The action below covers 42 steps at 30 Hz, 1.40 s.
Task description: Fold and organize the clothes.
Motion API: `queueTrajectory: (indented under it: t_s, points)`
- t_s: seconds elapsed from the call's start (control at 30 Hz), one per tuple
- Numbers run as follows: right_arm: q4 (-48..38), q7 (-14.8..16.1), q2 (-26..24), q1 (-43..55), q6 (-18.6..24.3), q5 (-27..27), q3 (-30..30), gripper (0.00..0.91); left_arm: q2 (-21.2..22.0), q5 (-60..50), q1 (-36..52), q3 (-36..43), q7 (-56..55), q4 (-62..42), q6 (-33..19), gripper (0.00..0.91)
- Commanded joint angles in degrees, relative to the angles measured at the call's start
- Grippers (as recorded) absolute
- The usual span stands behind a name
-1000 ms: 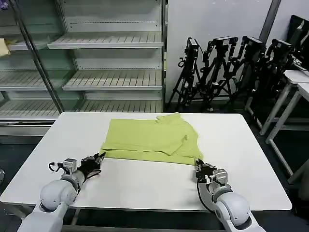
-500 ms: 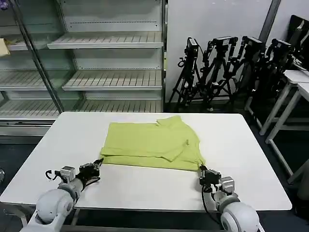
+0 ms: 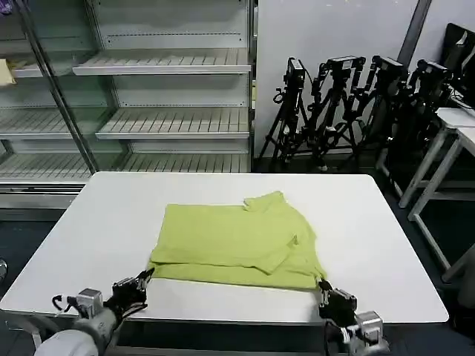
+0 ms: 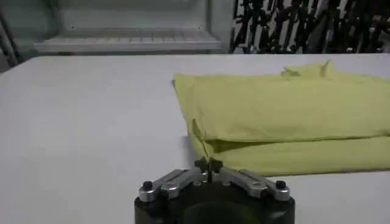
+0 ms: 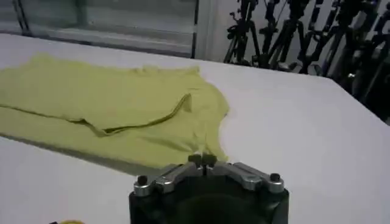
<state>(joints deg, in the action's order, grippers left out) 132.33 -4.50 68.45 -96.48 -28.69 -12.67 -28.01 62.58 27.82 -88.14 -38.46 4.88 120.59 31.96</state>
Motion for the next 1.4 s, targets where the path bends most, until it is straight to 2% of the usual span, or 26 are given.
queueTrajectory:
  t_s: [0.03,0.3,0.33,0.37,0.4,0.57,0.7,0.8,0.9,0.97,1.03,1.17,1.4]
  points:
    - [4.06,0.23,0.15,-6.03,1.00,1.99,-0.70,0.000,0.59,-0.29,-8.06,-3.73,0.12,5.19,-0.34,0.020]
    - [3.77,0.38,0.02,-5.73,1.41,2.59,-0.45,0.000,0.79,-1.27,-9.80,-3.53,-0.11,6.00,-0.05,0.020]
    - [3.97,0.38,0.03,-5.93,1.24,2.71,-0.18,0.000,0.77,-1.39,-10.13,-3.56,-0.09,6.05,-0.05,0.725]
    - [4.21,0.46,0.00,-6.13,0.72,2.86,-0.08,0.000,0.68,-1.60,-10.39,-3.63,-0.01,6.01,-0.16,0.725]
    - [4.53,0.55,-0.04,-6.42,0.20,3.02,0.23,0.907,0.46,-2.30,-10.60,-3.72,0.02,5.72,-0.89,0.907]
    - [7.20,0.86,-0.46,-6.81,-0.31,1.55,-2.67,0.907,-0.75,-0.24,-9.50,-6.24,0.17,5.25,-2.63,0.907]
    - [10.91,1.13,-2.22,-4.89,-2.73,-3.58,-7.03,0.907,-1.31,2.89,-9.07,-8.74,-0.22,7.88,-2.19,0.907]
    - [10.09,-0.93,-3.23,2.02,-4.07,-7.76,-7.82,0.907,-2.19,4.53,-7.21,-10.46,-0.64,9.32,-1.90,0.907]
    - [3.61,-4.83,-3.04,13.07,-4.55,-7.80,-3.34,0.907,-4.71,5.87,-2.28,-9.70,-0.57,7.70,-1.90,0.907]
    - [-1.74,-7.00,-2.55,22.11,-4.63,-7.80,2.34,0.907,-6.04,5.92,2.18,-6.93,-0.56,4.71,-1.68,0.907]
    - [-6.12,-8.06,-2.08,27.24,-4.66,-7.73,6.01,0.907,-6.77,5.89,6.92,-3.90,-0.90,1.64,-0.75,0.907]
    - [-15.17,-8.80,-0.71,37.61,-4.67,-7.46,11.86,0.907,-8.23,5.42,15.09,1.23,-1.04,-4.35,-0.62,0.907]
    - [-28.83,-9.19,1.76,51.06,-4.69,-7.58,16.01,0.907,-9.22,5.65,27.17,9.28,-0.86,-14.12,0.44,0.907]
